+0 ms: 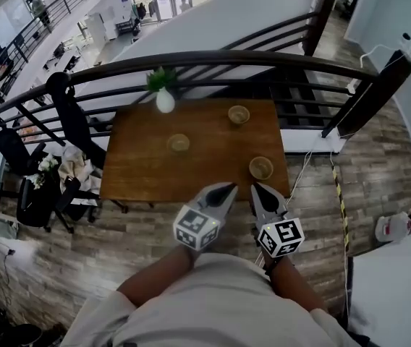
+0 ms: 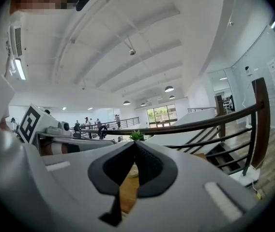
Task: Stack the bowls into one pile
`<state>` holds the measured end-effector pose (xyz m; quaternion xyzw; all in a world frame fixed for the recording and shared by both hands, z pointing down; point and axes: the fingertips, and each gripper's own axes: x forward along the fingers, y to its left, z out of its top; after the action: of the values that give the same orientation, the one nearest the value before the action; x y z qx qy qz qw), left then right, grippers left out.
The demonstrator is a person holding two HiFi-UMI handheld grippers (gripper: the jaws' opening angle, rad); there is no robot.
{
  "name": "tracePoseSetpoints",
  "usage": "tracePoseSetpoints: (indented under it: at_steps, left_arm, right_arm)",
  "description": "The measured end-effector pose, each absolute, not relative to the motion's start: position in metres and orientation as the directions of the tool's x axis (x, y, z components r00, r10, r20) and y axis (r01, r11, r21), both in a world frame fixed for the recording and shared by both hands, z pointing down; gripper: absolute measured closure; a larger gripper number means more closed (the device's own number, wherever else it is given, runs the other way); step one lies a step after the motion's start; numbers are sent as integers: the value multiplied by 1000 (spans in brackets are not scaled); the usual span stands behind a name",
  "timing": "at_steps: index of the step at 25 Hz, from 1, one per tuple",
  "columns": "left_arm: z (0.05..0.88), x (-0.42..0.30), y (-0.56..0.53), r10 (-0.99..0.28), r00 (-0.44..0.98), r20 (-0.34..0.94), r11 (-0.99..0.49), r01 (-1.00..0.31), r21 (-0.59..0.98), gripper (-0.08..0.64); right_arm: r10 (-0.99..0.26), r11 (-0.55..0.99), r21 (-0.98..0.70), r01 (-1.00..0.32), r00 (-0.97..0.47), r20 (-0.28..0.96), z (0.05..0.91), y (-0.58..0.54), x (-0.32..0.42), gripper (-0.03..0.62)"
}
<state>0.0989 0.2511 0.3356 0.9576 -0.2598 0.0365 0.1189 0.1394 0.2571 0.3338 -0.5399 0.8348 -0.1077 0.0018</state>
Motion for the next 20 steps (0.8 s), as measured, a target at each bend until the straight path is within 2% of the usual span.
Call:
tracePoseSetpoints:
  at_steps: [9, 20]
  left_arm:
    - [307, 59, 162, -450, 887, 102, -868, -461, 186, 557]
    - [311, 34, 93, -403, 905, 139, -888, -423, 179, 557]
  right_arm:
    - [-905, 404, -169, -899, -420, 72, 308, 163, 94, 584]
    - [-899, 409, -200, -891, -430, 80, 313, 89, 60, 584]
